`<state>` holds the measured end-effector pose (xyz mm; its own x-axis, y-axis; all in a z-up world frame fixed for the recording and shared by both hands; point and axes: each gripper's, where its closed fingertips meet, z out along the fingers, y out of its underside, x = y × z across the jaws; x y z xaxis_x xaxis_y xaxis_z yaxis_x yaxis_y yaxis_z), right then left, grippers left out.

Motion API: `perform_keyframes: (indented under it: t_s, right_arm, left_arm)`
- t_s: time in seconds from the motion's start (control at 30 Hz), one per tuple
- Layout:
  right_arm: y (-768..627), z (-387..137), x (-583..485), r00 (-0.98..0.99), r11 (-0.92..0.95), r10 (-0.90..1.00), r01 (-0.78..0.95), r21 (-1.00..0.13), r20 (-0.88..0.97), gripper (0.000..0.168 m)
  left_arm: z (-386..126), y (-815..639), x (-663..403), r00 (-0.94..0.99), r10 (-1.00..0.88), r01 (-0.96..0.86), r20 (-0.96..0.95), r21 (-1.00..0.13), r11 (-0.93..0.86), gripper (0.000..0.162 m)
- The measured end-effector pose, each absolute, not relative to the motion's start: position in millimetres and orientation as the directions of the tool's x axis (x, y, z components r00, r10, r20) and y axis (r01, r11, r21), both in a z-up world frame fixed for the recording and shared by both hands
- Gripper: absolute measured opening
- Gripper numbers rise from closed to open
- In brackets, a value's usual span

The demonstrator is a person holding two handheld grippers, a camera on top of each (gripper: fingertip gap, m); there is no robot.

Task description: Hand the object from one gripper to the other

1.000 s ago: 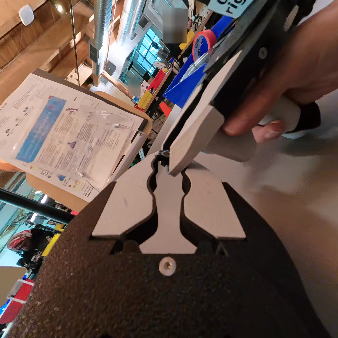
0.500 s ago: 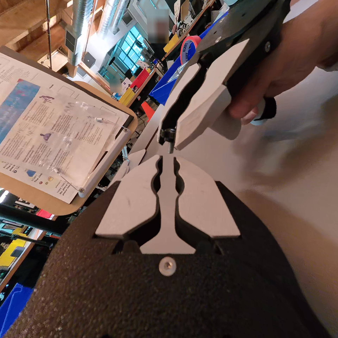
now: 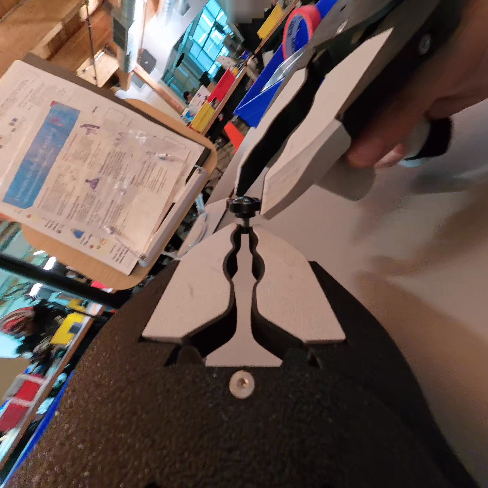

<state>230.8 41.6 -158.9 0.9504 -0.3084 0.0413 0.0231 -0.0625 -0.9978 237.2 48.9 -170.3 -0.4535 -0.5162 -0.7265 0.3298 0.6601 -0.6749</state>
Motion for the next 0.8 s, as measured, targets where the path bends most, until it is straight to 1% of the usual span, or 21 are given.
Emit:
perform_keyframes:
  t_s: [0.07, 0.17, 0.27, 0.37, 0.4, 0.5, 0.6, 0.7, 0.8]
  right_arm:
    - [44, -157, 231, 0.948, -0.011, -0.311, -0.080, -0.997, -0.073, 0.050]
    - [50, -158, 227, 0.940, 0.041, -0.280, -0.193, -0.980, -0.197, 0.051]
    - [55, -157, 220, 0.939, 0.071, -0.249, -0.227, -0.971, -0.238, 0.046]
    - [55, -154, 220, 0.940, 0.083, -0.266, -0.199, -0.976, -0.214, 0.031]
    - [53, -155, 223, 0.938, 0.072, -0.291, -0.176, -0.982, -0.190, 0.024]
    - [53, -161, 223, 0.949, -0.017, -0.304, -0.094, -0.995, -0.084, 0.024]
    - [52, -167, 218, 0.961, -0.147, -0.248, 0.089, -0.985, 0.124, 0.024]
    - [44, -174, 208, 0.935, -0.254, -0.124, 0.294, -0.921, 0.333, 0.024]
    - [34, -185, 207, 0.862, -0.356, -0.056, 0.454, -0.817, 0.504, 0.024]
  left_arm:
    - [-168, 55, 241, -0.395, -0.512, 0.320, -0.763, -0.636, 0.702, 0.005]
    - [-165, 59, 243, -0.312, -0.481, 0.325, -0.819, -0.568, 0.756, 0.005]
    - [-165, 55, 240, -0.295, -0.449, 0.346, -0.844, -0.532, 0.773, 0.005]
    - [-166, 50, 239, -0.299, -0.437, 0.356, -0.848, -0.524, 0.774, 0.005]
    - [-167, 50, 238, -0.302, -0.439, 0.358, -0.846, -0.527, 0.770, 0.005]
    - [-172, 49, 239, -0.348, -0.444, 0.351, -0.826, -0.554, 0.755, 0.005]
    - [-180, 45, 236, -0.444, -0.444, 0.358, -0.778, -0.609, 0.708, 0.006]
    - [-189, 35, 228, -0.535, -0.395, 0.385, -0.747, -0.632, 0.673, 0.005]
    - [-196, 30, 223, -0.595, -0.356, 0.380, -0.720, -0.643, 0.665, 0.005]
